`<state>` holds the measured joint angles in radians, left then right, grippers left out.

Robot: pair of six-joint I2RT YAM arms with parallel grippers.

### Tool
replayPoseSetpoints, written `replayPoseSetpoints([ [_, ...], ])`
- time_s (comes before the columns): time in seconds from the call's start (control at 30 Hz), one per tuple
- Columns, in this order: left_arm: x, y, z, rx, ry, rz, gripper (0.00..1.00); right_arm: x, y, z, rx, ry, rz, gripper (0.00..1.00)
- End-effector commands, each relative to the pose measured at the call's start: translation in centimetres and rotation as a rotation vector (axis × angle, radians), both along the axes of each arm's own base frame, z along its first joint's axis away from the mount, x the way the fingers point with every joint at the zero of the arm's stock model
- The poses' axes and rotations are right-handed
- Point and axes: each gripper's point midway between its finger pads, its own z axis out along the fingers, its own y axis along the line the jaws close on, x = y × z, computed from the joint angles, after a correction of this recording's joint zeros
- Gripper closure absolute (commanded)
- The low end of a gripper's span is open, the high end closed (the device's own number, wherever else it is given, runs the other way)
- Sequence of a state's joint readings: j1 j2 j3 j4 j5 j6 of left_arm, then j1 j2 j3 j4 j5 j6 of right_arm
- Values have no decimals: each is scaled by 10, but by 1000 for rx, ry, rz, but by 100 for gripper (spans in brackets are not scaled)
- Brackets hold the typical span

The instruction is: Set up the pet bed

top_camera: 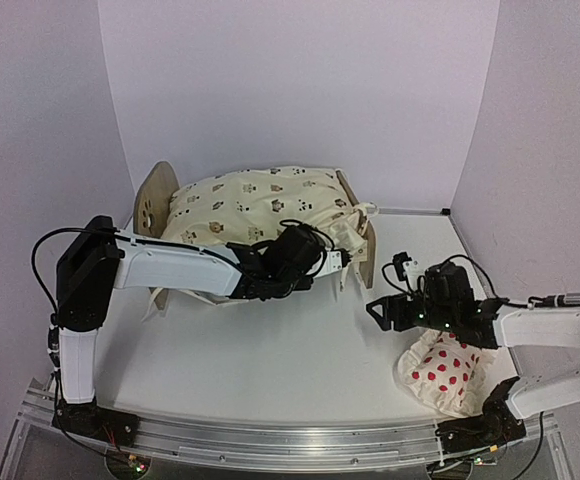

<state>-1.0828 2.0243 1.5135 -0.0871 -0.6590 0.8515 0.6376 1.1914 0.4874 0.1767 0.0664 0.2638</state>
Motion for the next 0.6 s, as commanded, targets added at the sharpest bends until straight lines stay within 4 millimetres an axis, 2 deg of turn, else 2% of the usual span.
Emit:
replayPoseSetpoints([
  [0.0,8,-13,166,-521,-196,53,56,22,18,38,115,-333,56,22],
  [0.1,8,-11,173,-525,-210,57,56,31,25,25,102,-420,84,23],
  [0.17,8,-10,178,-531,-216,59,56,36,29,9,82,-450,97,24],
  [0.33,8,-8,185,-533,-225,63,56,60,37,-6,-14,-527,94,25],
  [0.57,8,-3,206,-543,-259,64,56,86,37,-9,-158,-602,58,25],
])
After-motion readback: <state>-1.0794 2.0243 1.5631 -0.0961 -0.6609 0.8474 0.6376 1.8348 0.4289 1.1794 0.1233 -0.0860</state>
